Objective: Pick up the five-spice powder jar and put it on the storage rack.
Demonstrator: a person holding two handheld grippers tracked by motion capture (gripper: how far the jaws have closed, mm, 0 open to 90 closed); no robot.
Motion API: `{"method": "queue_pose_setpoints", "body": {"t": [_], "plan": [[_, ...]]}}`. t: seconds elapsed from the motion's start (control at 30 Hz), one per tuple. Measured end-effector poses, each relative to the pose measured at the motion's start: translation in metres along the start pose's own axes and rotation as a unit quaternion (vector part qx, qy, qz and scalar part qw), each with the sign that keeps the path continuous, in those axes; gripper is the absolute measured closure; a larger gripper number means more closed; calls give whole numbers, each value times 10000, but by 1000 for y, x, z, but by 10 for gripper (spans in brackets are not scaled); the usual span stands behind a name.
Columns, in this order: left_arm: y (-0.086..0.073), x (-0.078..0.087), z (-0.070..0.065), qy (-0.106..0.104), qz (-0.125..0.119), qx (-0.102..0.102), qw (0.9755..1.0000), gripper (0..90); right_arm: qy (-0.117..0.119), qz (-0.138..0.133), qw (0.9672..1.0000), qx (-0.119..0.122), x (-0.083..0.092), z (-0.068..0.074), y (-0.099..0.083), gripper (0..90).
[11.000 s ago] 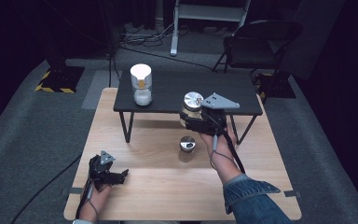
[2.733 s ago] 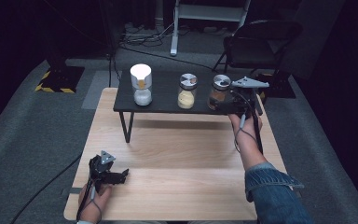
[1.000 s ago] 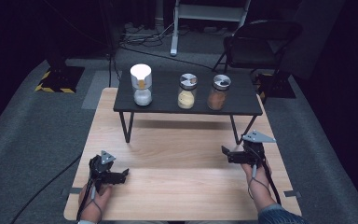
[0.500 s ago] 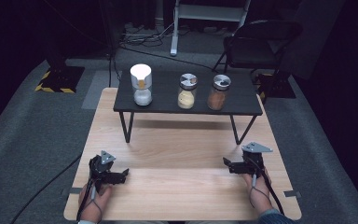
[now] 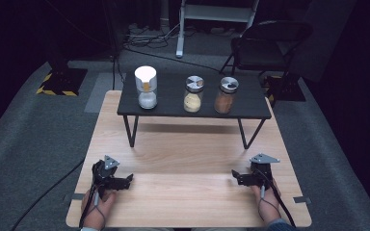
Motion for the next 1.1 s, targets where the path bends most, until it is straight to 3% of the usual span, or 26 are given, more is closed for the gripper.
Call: {"method": "queue_pose_setpoints", "body": {"t": [0.27, 0.43, 1.1], "plan": [[0, 0, 0, 0, -2, 0, 10000, 3, -24, 197, 9998, -63, -4, -2, -5, 0], [0, 0, 0, 3, -9, -7, 10000, 3, -121, 194, 9997, 43, -4, 1, -8, 0], [0, 0, 0, 2, -11, -8, 10000, 3, -93, 197, 9997, 79, -3, -1, -8, 0]]}}
Point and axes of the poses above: each handheld gripper's, and its own axes: x roughly backward along the jaws, y roughly out of its top, z roughly to its left, the point moved 3 cm from there along -x, roughly forward along the jaws, and after that the axes turned 5 degrees about -x, right-handed, at the moved point
